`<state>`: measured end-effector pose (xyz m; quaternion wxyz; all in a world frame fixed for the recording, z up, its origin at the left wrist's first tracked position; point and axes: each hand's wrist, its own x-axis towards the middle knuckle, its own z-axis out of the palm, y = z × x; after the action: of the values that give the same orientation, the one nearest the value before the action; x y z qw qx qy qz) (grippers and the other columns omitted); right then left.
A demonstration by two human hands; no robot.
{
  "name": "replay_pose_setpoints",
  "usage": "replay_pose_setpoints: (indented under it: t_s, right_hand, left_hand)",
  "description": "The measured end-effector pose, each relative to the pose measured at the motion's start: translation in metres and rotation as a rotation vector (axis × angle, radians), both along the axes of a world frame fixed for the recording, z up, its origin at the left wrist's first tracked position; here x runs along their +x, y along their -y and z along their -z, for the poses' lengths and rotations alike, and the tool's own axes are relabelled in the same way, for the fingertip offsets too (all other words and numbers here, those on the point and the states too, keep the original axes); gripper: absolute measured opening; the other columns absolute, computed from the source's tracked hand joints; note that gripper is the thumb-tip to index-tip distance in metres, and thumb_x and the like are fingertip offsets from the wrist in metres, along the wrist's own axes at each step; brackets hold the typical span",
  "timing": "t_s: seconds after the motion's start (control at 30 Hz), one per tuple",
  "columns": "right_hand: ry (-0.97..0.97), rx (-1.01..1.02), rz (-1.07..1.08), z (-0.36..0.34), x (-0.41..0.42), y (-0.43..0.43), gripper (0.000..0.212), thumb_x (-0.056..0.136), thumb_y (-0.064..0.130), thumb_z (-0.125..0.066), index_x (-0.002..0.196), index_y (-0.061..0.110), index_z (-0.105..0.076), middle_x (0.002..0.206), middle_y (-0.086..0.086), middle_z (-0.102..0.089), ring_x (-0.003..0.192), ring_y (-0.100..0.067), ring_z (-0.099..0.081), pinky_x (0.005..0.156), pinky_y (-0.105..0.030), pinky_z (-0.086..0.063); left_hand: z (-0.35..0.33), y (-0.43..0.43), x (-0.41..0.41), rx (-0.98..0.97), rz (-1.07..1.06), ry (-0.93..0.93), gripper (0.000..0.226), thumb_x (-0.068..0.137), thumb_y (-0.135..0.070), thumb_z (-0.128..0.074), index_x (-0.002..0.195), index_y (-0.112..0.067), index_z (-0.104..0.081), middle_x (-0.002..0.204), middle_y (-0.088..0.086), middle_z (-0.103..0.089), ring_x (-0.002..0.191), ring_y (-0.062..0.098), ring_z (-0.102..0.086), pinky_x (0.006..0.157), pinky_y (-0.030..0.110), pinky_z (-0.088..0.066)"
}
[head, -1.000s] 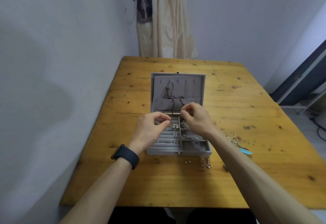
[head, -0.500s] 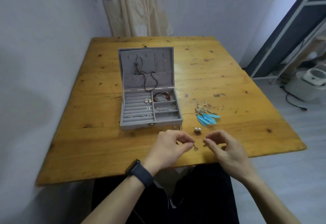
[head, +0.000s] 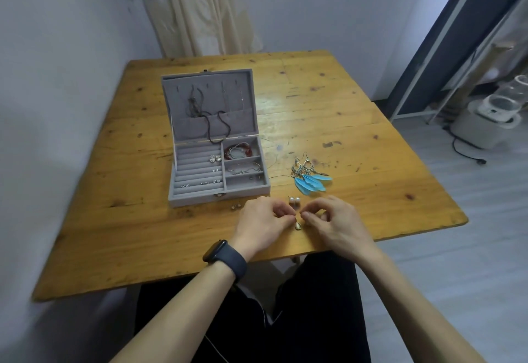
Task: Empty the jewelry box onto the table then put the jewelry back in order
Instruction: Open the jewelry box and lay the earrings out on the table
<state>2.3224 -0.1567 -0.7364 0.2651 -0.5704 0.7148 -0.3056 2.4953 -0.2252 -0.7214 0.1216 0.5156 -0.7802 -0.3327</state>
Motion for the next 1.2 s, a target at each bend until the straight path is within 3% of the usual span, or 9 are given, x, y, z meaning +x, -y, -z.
replay_pose_setpoints:
  t_s: [0.1, 0.2, 0.37, 0.53, 0.63, 0.87, 1.07, 1.2]
  right_hand:
    - [0.028, -0.004, 0.006, 0.001, 0.001, 0.001, 0.005, 0.091, 0.029, -0.071, 0.090, 0.031, -0.076, 0.086, 0.017, -0.068, 0.075, 0.012, -0.056, 0.063, -0.005, -0.037]
    - [-0.003, 0.009, 0.034, 0.003, 0.005, 0.002, 0.005, 0.091, 0.035, -0.070, 0.091, 0.036, -0.074, 0.083, 0.020, -0.068, 0.072, 0.011, -0.058, 0.063, -0.006, -0.038]
    - [0.013, -0.084, 0.092, 0.008, 0.006, 0.002, 0.006, 0.089, 0.028, -0.073, 0.092, 0.031, -0.077, 0.084, 0.017, -0.068, 0.072, 0.013, -0.058, 0.064, -0.006, -0.039]
    - [-0.008, -0.094, 0.120, 0.011, 0.009, 0.002, 0.010, 0.087, 0.036, -0.074, 0.096, 0.036, -0.078, 0.091, 0.014, -0.070, 0.077, -0.001, -0.061, 0.073, -0.025, -0.050]
    - [0.022, -0.119, 0.140, 0.008, 0.009, -0.002, 0.015, 0.088, 0.034, -0.073, 0.103, 0.034, -0.077, 0.090, 0.017, -0.071, 0.079, 0.007, -0.062, 0.067, -0.008, -0.044]
    - [-0.004, -0.118, 0.163, 0.011, 0.010, -0.017, 0.016, 0.088, 0.025, -0.074, 0.103, 0.024, -0.078, 0.097, 0.011, -0.073, 0.080, 0.014, -0.058, 0.068, 0.000, -0.038]
    - [-0.018, -0.080, 0.158, 0.009, 0.012, -0.015, 0.015, 0.088, 0.028, -0.074, 0.102, 0.028, -0.077, 0.094, 0.013, -0.072, 0.075, 0.011, -0.057, 0.068, -0.002, -0.038]
    - [-0.066, -0.072, 0.136, 0.008, 0.014, -0.015, 0.010, 0.089, 0.031, -0.071, 0.097, 0.032, -0.078, 0.091, 0.014, -0.068, 0.074, 0.008, -0.054, 0.072, -0.013, -0.042]
  left_hand:
    - [0.005, 0.001, -0.001, -0.009, -0.016, 0.010, 0.008, 0.085, -0.042, -0.072, 0.090, -0.037, -0.077, 0.090, -0.016, -0.073, 0.091, 0.003, -0.065, 0.083, 0.027, -0.052]
    - [0.006, 0.001, -0.003, -0.035, -0.036, 0.022, 0.011, 0.086, -0.045, -0.070, 0.093, -0.039, -0.076, 0.093, -0.018, -0.073, 0.092, 0.002, -0.065, 0.081, 0.029, -0.054]
    - [0.009, 0.002, -0.003, -0.083, -0.058, 0.016, 0.012, 0.086, -0.046, -0.069, 0.094, -0.039, -0.076, 0.094, -0.019, -0.073, 0.094, 0.003, -0.064, 0.080, 0.029, -0.054]
    - [0.009, 0.002, -0.002, -0.095, -0.057, 0.012, 0.015, 0.087, -0.048, -0.069, 0.098, -0.041, -0.076, 0.098, -0.018, -0.071, 0.095, 0.003, -0.063, 0.081, 0.029, -0.053]
    - [0.010, 0.001, 0.000, -0.095, -0.053, 0.006, 0.018, 0.087, -0.050, -0.068, 0.101, -0.042, -0.074, 0.094, -0.020, -0.071, 0.095, 0.002, -0.063, 0.079, 0.028, -0.053]
    - [0.012, -0.014, -0.006, -0.164, -0.090, 0.044, 0.029, 0.085, -0.059, -0.064, 0.107, -0.040, -0.068, 0.091, -0.018, -0.060, 0.090, 0.005, -0.059, 0.074, 0.027, -0.051]
    - [0.010, -0.016, -0.006, -0.151, -0.078, 0.049, 0.028, 0.084, -0.058, -0.065, 0.106, -0.041, -0.069, 0.099, -0.018, -0.059, 0.096, 0.006, -0.061, 0.078, 0.029, -0.053]
    - [0.009, -0.013, -0.005, -0.136, -0.044, 0.056, 0.029, 0.086, -0.055, -0.064, 0.110, -0.041, -0.070, 0.104, -0.019, -0.059, 0.099, 0.006, -0.060, 0.079, 0.027, -0.052]
